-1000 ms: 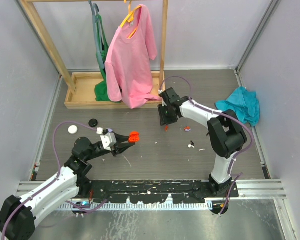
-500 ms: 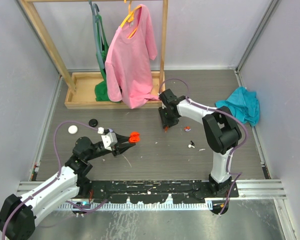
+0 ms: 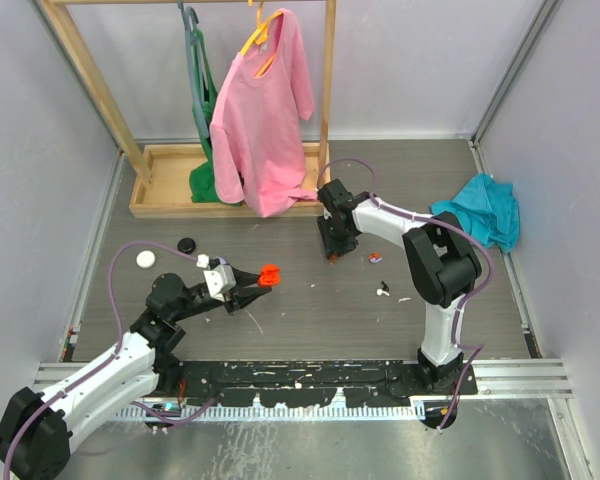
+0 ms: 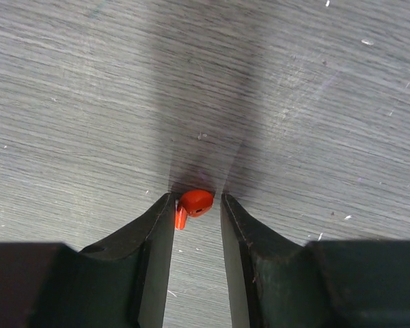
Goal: Insert the wireless bluetooth earbuds into the charging case
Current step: Pick up the earbud from the center of the board.
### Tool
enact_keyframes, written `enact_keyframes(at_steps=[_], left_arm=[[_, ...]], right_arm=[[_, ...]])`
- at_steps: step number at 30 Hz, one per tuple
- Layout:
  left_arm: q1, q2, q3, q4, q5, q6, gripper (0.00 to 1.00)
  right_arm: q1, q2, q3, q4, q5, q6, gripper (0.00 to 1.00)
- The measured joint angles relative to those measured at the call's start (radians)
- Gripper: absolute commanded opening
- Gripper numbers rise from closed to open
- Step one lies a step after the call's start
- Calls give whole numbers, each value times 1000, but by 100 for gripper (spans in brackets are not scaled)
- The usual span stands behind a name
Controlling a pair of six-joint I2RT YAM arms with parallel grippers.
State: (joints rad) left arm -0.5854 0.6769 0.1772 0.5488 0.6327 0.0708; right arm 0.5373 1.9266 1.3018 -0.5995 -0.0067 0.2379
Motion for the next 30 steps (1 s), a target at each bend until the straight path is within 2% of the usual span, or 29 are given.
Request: enact_keyframes(at_steps=[25,30], left_arm=[[-3,-7,0,-23,-2,1,0],[-3,-7,0,-24,-8,1,0]], right_arm=[[37,51,74,-85,75,0,34],[37,51,73,-81,71,-1,28]])
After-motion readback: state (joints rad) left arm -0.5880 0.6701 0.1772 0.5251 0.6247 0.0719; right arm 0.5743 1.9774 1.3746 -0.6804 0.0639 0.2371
